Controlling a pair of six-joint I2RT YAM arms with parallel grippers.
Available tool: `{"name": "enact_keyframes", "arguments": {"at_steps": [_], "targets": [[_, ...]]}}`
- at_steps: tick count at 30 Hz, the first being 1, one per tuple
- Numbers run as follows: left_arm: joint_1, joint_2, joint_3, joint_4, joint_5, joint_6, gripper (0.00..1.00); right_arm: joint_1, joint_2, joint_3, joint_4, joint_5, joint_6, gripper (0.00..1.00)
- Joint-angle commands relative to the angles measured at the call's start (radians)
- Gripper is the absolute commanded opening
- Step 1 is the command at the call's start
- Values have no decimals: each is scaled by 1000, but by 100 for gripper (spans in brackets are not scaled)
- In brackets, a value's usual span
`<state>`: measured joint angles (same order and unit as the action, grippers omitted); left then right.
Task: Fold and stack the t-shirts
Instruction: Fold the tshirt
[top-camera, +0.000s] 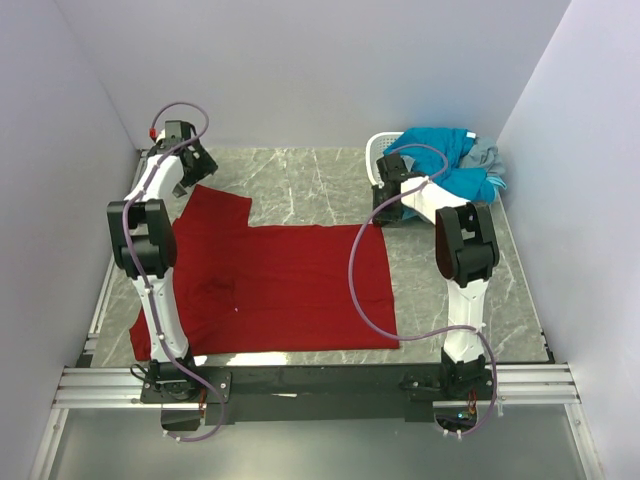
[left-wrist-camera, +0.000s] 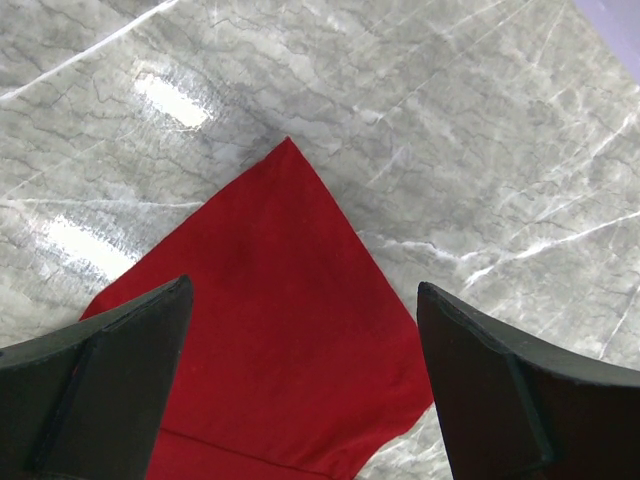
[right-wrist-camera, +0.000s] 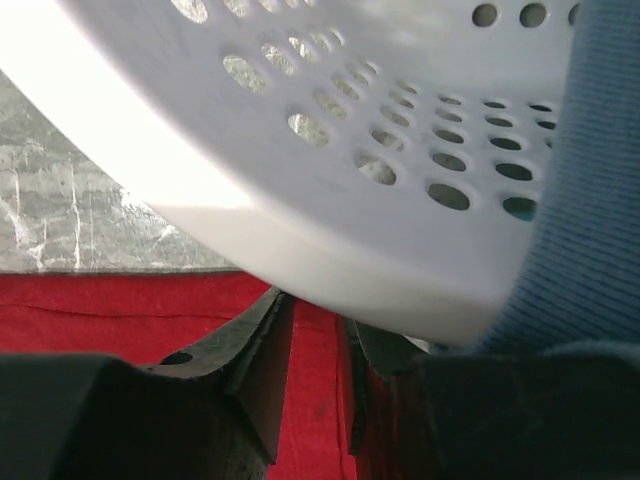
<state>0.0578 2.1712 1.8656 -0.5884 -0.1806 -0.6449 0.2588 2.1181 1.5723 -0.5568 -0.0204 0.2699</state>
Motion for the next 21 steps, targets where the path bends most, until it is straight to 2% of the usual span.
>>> {"name": "enact_keyframes", "arguments": {"at_steps": [1, 4, 6, 7, 9, 12, 21], "targets": [[11, 10, 47, 5, 4, 24, 99, -4, 22, 52, -31, -12, -12, 31], [17, 12, 40, 15, 9, 28, 99, -4, 28, 63, -46, -13, -17, 27], [22, 13, 37, 24, 13, 33, 99, -4, 31, 64, -55, -13, -20, 18], [23, 16, 37, 27, 15, 33, 99, -1, 29, 66, -58, -13, -21, 8], [28, 19, 38, 35, 18, 39, 99, 0, 32, 69, -71, -13, -23, 0], [27, 36, 38, 41, 13, 48, 99, -1, 23, 58, -87, -15, -21, 0], [27, 88, 84, 42, -31, 86, 97, 0, -162, -24, -51, -16, 5, 0]]}}
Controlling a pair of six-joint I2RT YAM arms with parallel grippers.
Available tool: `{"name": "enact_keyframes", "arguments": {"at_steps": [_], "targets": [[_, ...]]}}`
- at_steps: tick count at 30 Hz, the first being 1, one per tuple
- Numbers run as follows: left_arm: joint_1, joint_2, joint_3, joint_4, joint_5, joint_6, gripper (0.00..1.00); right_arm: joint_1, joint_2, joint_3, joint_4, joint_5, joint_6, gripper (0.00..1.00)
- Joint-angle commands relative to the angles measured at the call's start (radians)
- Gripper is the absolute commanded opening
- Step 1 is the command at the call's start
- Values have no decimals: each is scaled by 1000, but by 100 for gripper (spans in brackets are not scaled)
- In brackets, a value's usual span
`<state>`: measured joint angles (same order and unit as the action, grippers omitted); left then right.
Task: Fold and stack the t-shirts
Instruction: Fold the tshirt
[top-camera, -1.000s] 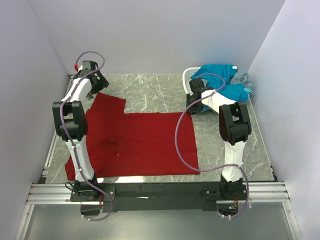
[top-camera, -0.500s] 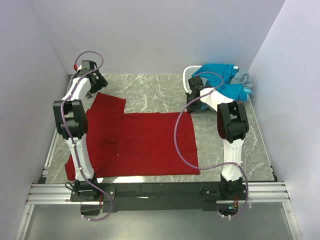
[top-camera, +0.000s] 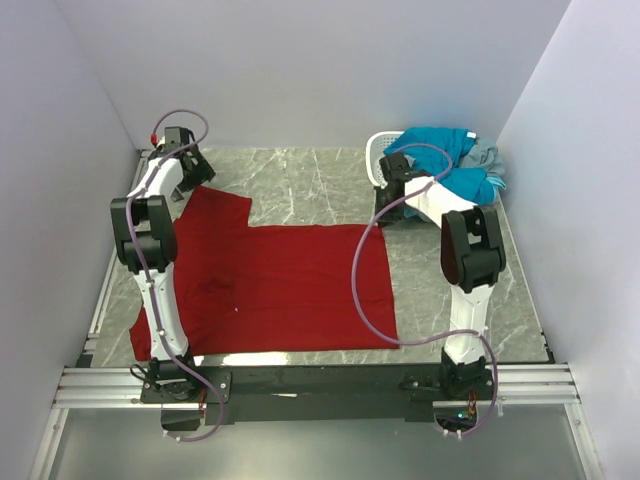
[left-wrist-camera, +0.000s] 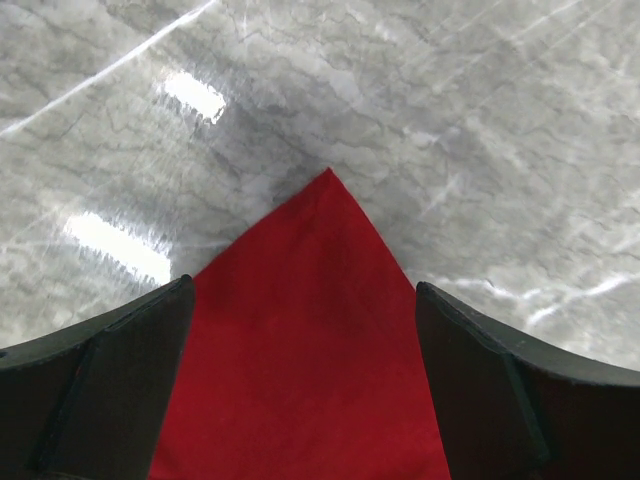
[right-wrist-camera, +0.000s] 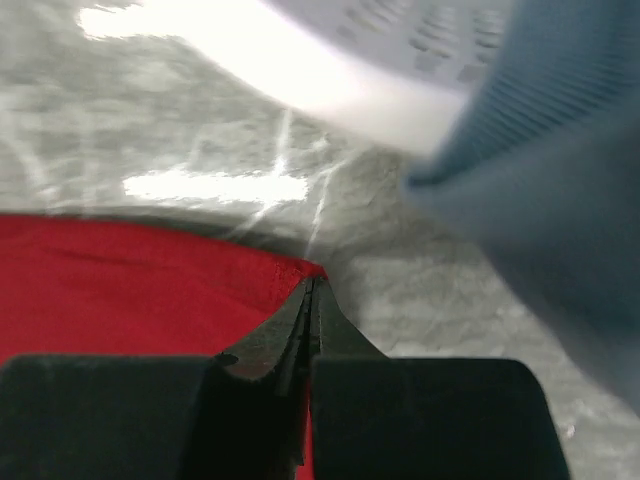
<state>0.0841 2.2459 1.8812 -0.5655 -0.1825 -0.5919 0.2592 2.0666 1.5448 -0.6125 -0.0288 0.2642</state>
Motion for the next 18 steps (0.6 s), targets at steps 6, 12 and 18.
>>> {"name": "enact_keyframes", "arguments": {"at_steps": [6, 12, 18], "targets": [[0, 66, 122, 19, -64, 35, 94, 0, -146, 26, -10, -22, 24, 0], [0, 109, 153, 30, -69, 17, 84, 2, -160, 26, -17, -31, 29, 0], [-6, 138, 168, 50, -54, 4, 72, 3, -154, 24, -24, -36, 23, 0]]}}
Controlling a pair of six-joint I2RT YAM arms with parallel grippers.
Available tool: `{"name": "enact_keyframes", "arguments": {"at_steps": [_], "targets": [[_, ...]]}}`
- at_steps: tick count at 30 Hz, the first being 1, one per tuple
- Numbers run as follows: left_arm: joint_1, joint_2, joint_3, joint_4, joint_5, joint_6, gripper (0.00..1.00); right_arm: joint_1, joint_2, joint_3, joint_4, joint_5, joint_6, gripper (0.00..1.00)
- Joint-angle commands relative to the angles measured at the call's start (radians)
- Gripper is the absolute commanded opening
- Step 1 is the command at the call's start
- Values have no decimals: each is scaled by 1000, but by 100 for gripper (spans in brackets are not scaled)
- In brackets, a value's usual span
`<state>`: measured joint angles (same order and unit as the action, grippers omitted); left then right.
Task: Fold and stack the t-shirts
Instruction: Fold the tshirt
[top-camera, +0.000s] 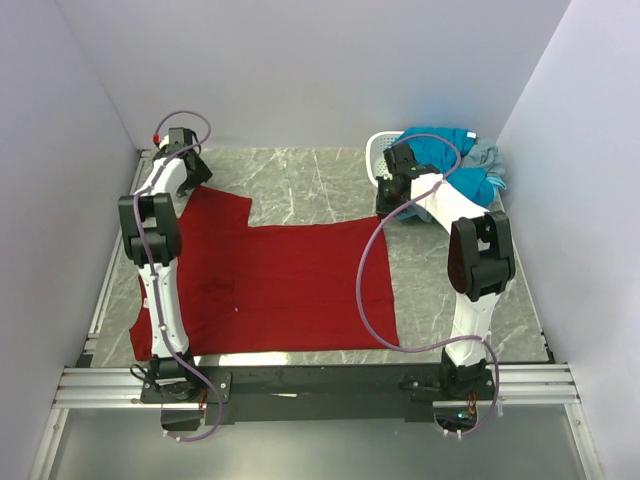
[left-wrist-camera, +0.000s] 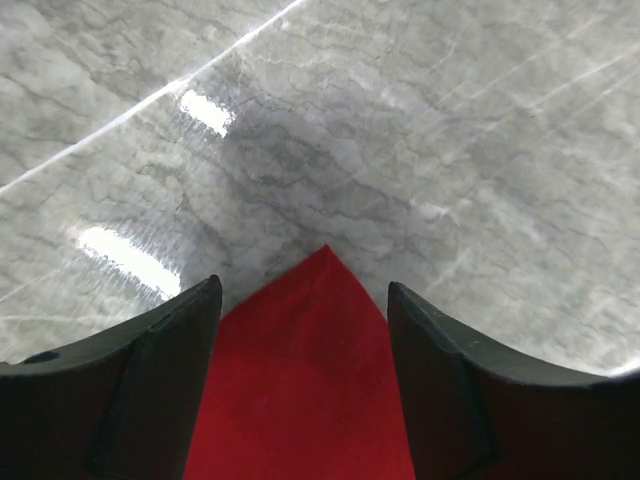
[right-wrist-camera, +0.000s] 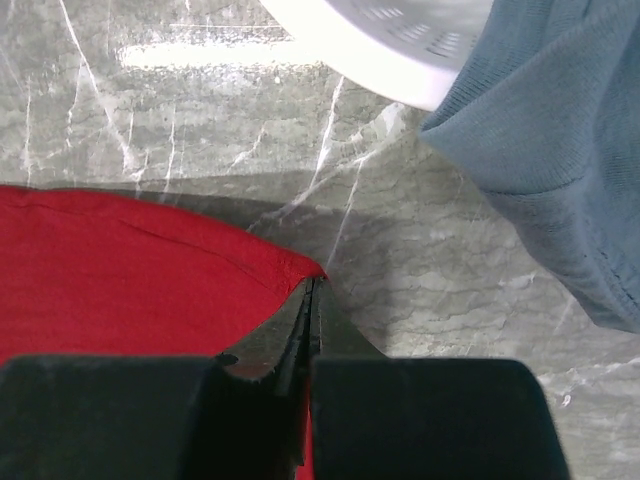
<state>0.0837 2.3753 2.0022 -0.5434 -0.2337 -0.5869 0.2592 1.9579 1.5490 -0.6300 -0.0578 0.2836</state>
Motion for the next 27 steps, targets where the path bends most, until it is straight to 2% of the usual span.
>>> {"name": "enact_keyframes", "arguments": {"at_steps": [1, 11, 12, 17, 18, 21, 27], "targets": [[-10, 13, 59, 25, -6, 1, 72, 3, -44, 23, -7, -11, 2, 0], [-22, 42, 82, 5, -50, 16, 63, 2, -37, 29, -7, -25, -1, 0], [-22, 47, 86, 0, -52, 16, 58, 2, -36, 31, -8, -27, -1, 0], [-27, 56, 89, -26, -72, 16, 48, 3, -34, 33, -7, -30, 2, 0], [-28, 58, 86, -26, -76, 19, 43, 2, -33, 33, -7, -30, 2, 0], [-33, 62, 83, -29, -84, 25, 36, 3, -31, 33, -5, -33, 2, 0], [-35, 81, 95, -49, -101, 33, 31, 2, -33, 36, -8, -31, 0, 0]]}}
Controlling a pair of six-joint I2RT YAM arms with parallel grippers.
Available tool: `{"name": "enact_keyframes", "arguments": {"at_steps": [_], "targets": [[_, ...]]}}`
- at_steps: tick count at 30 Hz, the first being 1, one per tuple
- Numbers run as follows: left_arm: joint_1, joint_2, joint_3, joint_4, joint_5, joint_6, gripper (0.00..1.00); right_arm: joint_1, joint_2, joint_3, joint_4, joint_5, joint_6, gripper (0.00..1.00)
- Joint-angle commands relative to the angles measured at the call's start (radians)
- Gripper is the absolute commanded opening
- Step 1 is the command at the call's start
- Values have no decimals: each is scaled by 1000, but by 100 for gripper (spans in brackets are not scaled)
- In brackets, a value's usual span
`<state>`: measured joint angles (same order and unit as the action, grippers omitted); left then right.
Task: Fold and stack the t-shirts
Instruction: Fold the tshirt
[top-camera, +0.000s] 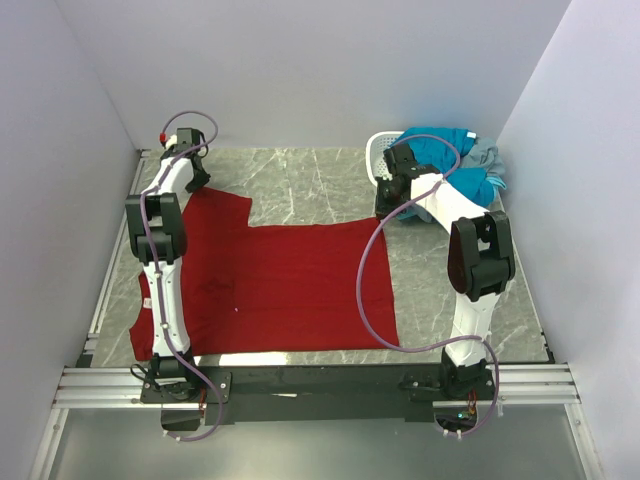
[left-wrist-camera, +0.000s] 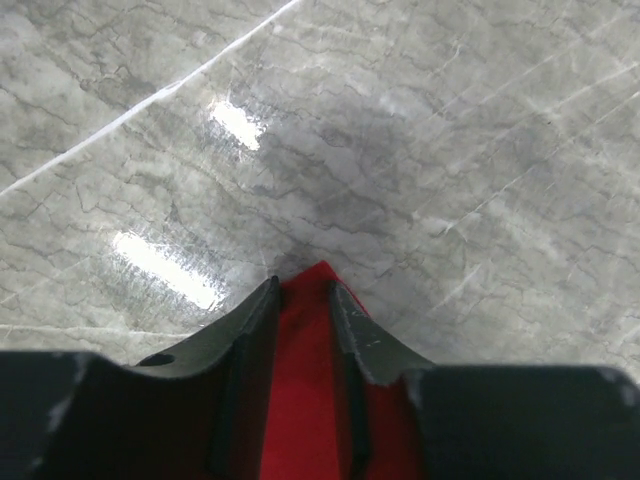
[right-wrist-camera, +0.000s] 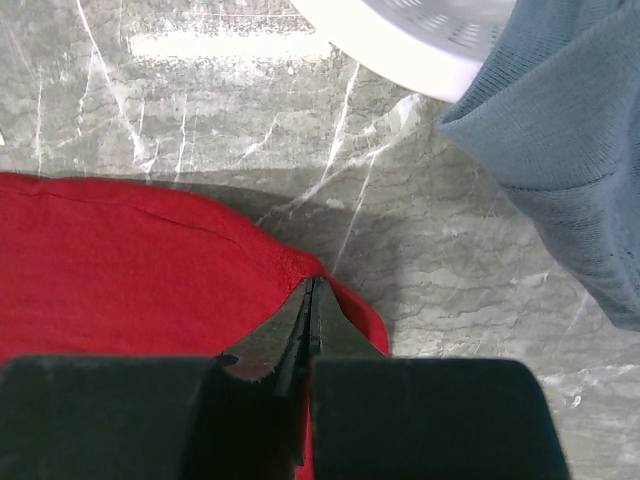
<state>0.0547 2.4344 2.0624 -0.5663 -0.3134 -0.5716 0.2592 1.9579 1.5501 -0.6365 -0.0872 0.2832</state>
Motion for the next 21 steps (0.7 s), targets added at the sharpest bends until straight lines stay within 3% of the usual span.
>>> {"name": "enact_keyframes", "arguments": {"at_steps": [1, 5, 11, 21], "targets": [[-6, 22, 35, -29, -23, 19, 31, 2, -34, 36, 0, -2, 2, 0], [-6, 26, 31, -26, -21, 29, 24, 2, -39, 38, -2, 3, 1, 0], [-6, 26, 36, -20, -16, 42, 0, 2, -36, 65, -8, 12, 5, 0], [-4, -9, 60, 77, 66, 67, 0, 0, 44, 235, -45, 70, 4, 0]]}}
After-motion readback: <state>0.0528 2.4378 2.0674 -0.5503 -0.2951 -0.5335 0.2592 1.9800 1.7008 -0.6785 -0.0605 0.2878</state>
